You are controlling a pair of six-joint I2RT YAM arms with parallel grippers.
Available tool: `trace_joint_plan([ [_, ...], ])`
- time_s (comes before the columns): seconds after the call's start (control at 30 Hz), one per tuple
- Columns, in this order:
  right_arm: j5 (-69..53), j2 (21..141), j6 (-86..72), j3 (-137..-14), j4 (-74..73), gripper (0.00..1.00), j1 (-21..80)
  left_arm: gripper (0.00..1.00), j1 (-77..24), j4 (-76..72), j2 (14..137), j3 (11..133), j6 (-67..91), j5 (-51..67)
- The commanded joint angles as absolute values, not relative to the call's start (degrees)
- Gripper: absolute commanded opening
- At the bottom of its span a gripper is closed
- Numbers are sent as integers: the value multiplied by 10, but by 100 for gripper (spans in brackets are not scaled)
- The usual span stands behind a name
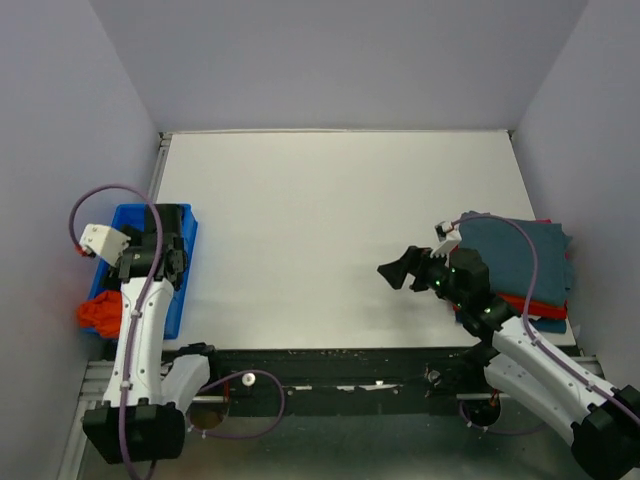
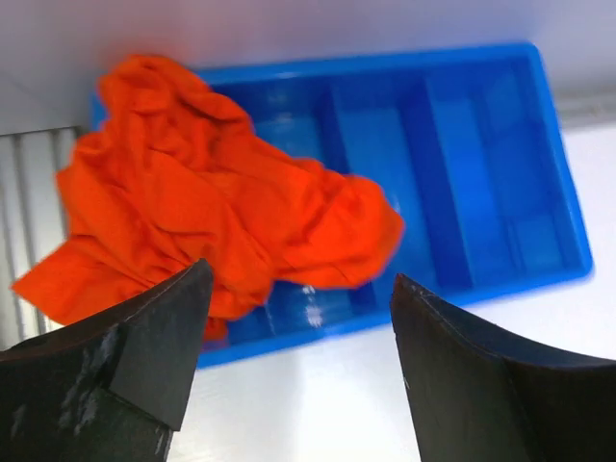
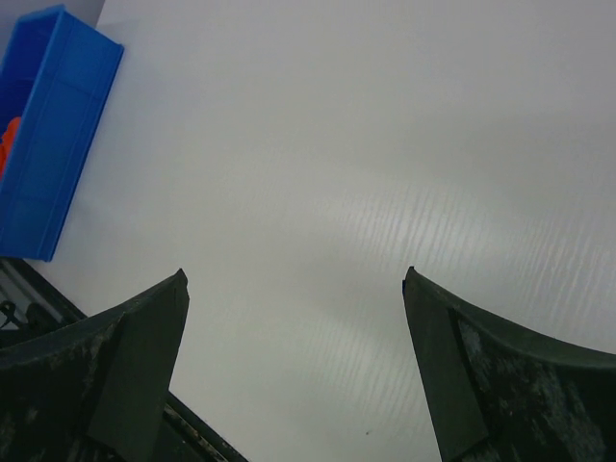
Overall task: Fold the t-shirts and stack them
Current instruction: Grab crumpled tshirt from bin with the left arm, then move the tshirt to the center of the board
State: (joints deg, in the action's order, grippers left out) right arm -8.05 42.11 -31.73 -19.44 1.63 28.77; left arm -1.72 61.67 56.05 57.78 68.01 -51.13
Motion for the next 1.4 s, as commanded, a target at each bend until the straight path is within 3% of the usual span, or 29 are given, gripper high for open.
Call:
trace_joint_plan([
  [0.0,-120,414,-330,-164,79,100,293,82,102,617,530,530,682,-517],
  [0.17,-118,410,-330,-158,76,100,298,80,189,594,576,503,682,-465],
  [0.5,-107,402,-328,-148,79,99,298,74,250,504,611,438,669,-381],
  [0.57,-104,403,-327,-147,79,99,298,64,262,493,612,425,671,-365],
  [0.6,-103,403,-328,-147,79,99,298,54,265,490,610,419,677,-362],
  [0.7,-100,409,-329,-146,81,99,298,10,268,495,599,409,699,-373],
  [0.73,-98,409,-330,-146,81,99,297,0,267,501,594,411,704,-379],
  [0.97,-88,415,-330,-147,86,99,298,0,264,534,515,483,658,-369],
  [1.13,-85,418,-327,-145,91,99,298,0,242,393,424,499,572,-195],
  [1.27,-82,421,-325,-143,97,99,298,0,181,274,410,512,558,-55],
  [1.37,-77,427,-324,-145,99,99,298,0,72,266,480,601,542,-80],
])
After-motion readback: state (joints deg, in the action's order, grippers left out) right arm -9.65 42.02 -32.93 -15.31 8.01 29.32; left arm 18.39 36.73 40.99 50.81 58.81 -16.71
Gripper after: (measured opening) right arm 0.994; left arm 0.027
